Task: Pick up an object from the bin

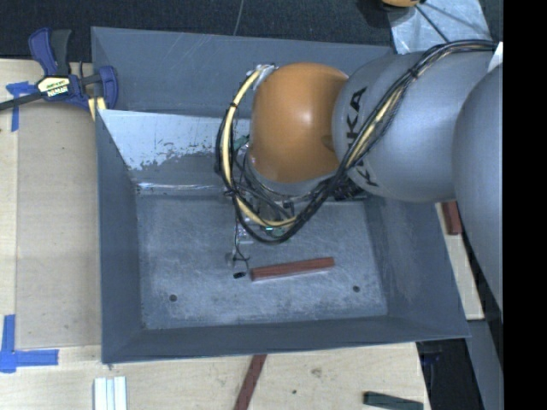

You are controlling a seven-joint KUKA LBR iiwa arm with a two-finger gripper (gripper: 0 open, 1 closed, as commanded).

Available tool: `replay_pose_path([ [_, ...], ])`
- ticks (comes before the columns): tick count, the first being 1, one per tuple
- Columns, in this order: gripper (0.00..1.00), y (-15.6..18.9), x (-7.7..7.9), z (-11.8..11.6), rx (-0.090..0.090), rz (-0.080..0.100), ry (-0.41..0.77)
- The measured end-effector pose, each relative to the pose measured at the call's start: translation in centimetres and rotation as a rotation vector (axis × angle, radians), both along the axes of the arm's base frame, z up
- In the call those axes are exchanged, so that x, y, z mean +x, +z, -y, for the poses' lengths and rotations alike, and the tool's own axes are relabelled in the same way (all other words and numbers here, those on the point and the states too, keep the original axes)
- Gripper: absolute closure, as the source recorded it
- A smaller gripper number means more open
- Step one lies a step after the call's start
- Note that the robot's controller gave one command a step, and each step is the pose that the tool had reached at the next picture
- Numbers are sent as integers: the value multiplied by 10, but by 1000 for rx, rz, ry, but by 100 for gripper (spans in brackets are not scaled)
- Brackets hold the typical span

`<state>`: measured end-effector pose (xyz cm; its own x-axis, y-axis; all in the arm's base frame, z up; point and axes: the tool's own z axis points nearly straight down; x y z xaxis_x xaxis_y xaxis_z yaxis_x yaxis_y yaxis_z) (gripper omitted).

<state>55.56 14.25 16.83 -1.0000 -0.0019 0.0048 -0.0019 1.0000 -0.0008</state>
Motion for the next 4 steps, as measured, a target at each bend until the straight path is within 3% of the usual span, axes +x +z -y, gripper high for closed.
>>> replay_pose_path([
  [1,0,4,2,0,2,8,-2],
  [2,0,0,5,35,3,7,91],
  [3,0,-56,-5,52,1,13,244],
  [4,0,-78,-36,75,2,2,232],
])
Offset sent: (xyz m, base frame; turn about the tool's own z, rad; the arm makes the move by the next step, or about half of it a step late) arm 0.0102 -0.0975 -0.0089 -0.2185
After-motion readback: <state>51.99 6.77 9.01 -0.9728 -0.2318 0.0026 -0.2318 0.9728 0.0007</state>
